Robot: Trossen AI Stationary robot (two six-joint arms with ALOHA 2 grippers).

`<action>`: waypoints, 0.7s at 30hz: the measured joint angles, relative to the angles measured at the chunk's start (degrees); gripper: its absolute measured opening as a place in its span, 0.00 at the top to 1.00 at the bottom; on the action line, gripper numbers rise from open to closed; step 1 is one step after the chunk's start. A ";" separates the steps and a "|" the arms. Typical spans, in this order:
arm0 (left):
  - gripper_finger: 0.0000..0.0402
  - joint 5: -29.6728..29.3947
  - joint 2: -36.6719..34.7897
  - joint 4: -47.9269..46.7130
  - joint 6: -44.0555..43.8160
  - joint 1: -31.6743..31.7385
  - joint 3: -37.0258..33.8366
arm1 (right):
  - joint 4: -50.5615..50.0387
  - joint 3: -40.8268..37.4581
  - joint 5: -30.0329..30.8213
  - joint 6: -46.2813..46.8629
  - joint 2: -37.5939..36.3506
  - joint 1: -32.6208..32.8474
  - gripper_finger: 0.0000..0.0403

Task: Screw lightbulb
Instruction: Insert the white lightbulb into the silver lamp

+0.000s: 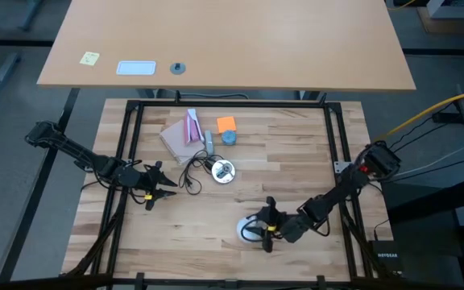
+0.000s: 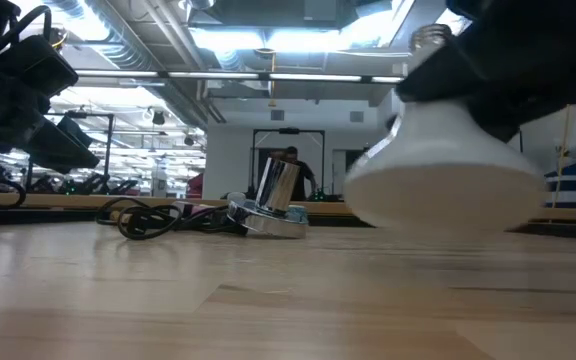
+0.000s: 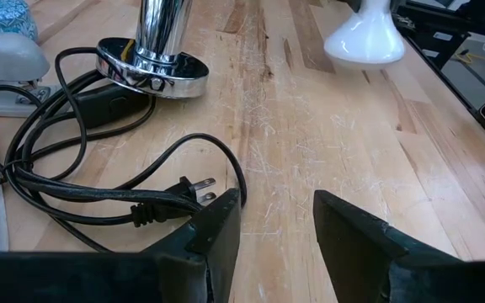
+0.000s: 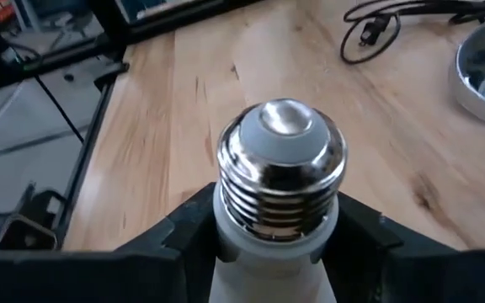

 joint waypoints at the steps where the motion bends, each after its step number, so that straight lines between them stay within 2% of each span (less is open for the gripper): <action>1: 0.64 0.00 0.02 0.00 0.00 -0.01 0.00 | 0.29 0.00 -0.42 0.00 0.00 -0.48 0.57; 10: 0.64 -0.05 0.01 0.01 0.33 -0.02 0.00 | 6.20 -0.02 -1.21 -3.28 -0.02 -4.35 0.56; 16: 0.64 -0.78 0.02 1.08 7.87 0.00 0.00 | 13.82 -0.02 -5.39 -8.52 -0.04 -5.38 0.56; 18: 0.64 -0.91 0.02 5.08 5.54 -0.01 -0.02 | 15.76 0.00 -5.41 -10.40 -0.09 -5.38 0.56; 21: 0.64 -0.99 0.02 14.13 -3.47 0.00 -0.02 | 17.68 0.00 -5.86 -13.22 -0.09 -5.38 0.56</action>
